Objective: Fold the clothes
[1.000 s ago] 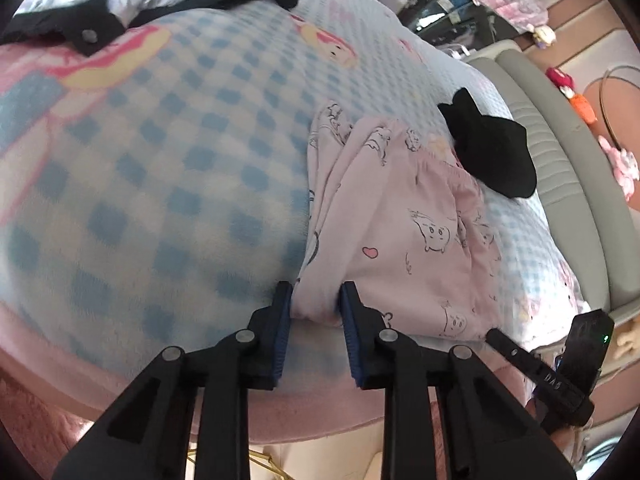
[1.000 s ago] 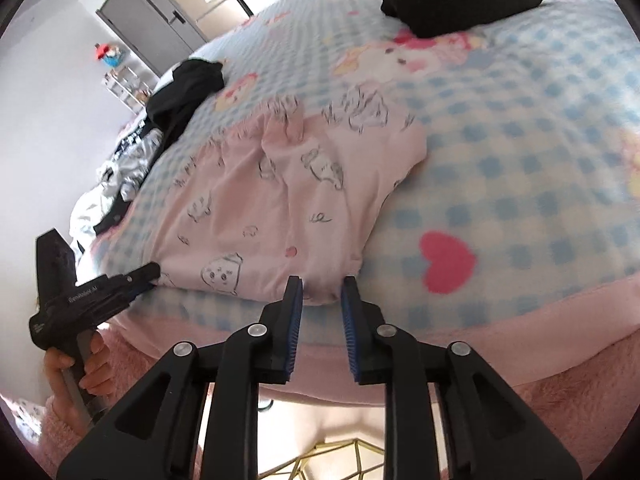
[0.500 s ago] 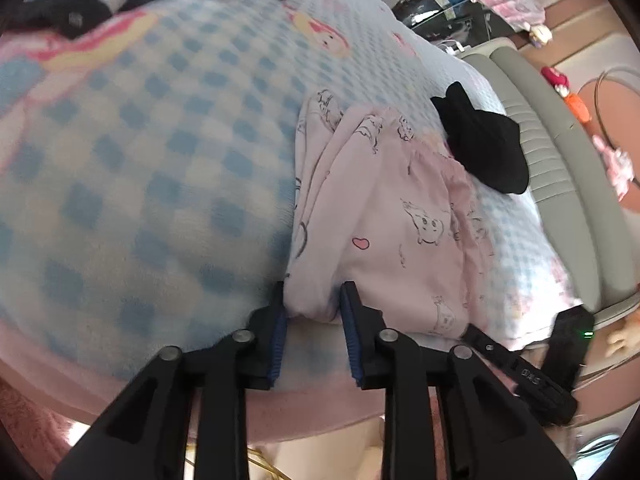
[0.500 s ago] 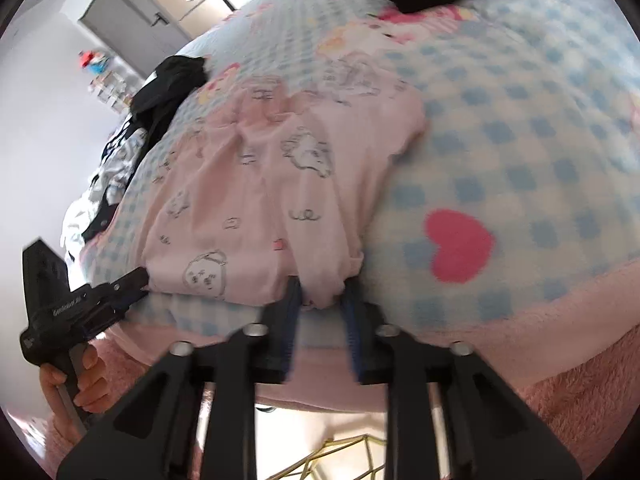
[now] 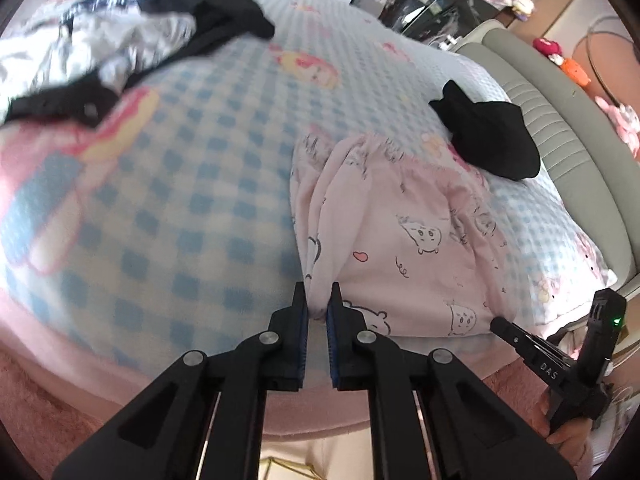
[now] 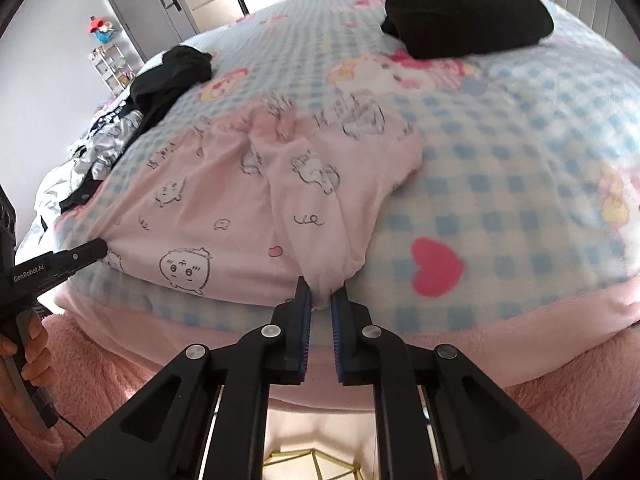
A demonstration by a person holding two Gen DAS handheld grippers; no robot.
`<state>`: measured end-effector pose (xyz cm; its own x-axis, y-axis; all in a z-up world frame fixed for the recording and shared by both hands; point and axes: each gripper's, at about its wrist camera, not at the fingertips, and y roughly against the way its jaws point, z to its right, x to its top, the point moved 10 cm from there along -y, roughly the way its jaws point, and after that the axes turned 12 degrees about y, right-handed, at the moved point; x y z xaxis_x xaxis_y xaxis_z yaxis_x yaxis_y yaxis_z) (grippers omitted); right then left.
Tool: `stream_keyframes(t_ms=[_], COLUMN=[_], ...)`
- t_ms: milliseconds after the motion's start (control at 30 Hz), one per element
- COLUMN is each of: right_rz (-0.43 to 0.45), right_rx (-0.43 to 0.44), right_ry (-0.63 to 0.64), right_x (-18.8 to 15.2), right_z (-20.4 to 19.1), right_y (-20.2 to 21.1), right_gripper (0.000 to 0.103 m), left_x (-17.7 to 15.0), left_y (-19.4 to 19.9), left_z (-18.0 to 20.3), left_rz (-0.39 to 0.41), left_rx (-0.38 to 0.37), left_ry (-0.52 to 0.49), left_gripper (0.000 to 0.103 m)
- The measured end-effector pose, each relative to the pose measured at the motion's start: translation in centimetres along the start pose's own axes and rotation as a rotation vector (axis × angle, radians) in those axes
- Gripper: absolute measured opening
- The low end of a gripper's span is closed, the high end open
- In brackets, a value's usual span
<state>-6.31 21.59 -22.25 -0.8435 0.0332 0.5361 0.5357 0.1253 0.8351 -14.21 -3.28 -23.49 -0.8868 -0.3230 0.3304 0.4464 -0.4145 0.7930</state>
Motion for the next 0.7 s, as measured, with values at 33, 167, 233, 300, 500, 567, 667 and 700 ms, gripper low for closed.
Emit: stream_keyframes(t_ms=[33,167,233,300,500,567,667,700], right_rz=[-0.011,-0.034,-0.029,-0.02,0.079,0.101,0.065,0.035], right_rx=[0.002,0.016,0.029,0.049,0.024,0.048,0.077,0.092], right_ry=[-0.011,-0.049,-0.098,-0.163,-0.101,-0.013,0.108,0.139], right_x=[-0.2,-0.9,-0.9,-1.0,2.8,5.3,7.3,7.4], right_z=[0.2,0.9,1.8,2.9,2.7,0.5,-3.2,-4.5], right_y=[-0.3,-0.8,-0.4,0.4,3.7,3.7,1.1,-0.5], right_gripper=[0.008,0.008,0.008,0.008,0.012,0.016,0.021,0.021], left_x=[-0.5,-1.0,-0.4,0.6,2.9,3.4,3.5,3.4], left_y=[-0.5,-0.3,0.5,1.7,3.2,1.9,-1.3,-2.3], left_z=[-0.5,-2.2,-3.0,-3.5,1.5,3.8,6.1,6.1], left_rz=[-0.023,-0.047,-0.032,0.008,0.045,0.034,-0.013,-0.029], left_rx=[-0.001,-0.051,-0.059,-0.02,-0.116,-0.111,-0.109,-0.086], left_ry=[0.017,0.102,0.131,0.122,0.002,-0.056,-0.1,-0.104], left_gripper=[0.009,0.013,0.013,0.012,0.02,0.028,0.034,0.034])
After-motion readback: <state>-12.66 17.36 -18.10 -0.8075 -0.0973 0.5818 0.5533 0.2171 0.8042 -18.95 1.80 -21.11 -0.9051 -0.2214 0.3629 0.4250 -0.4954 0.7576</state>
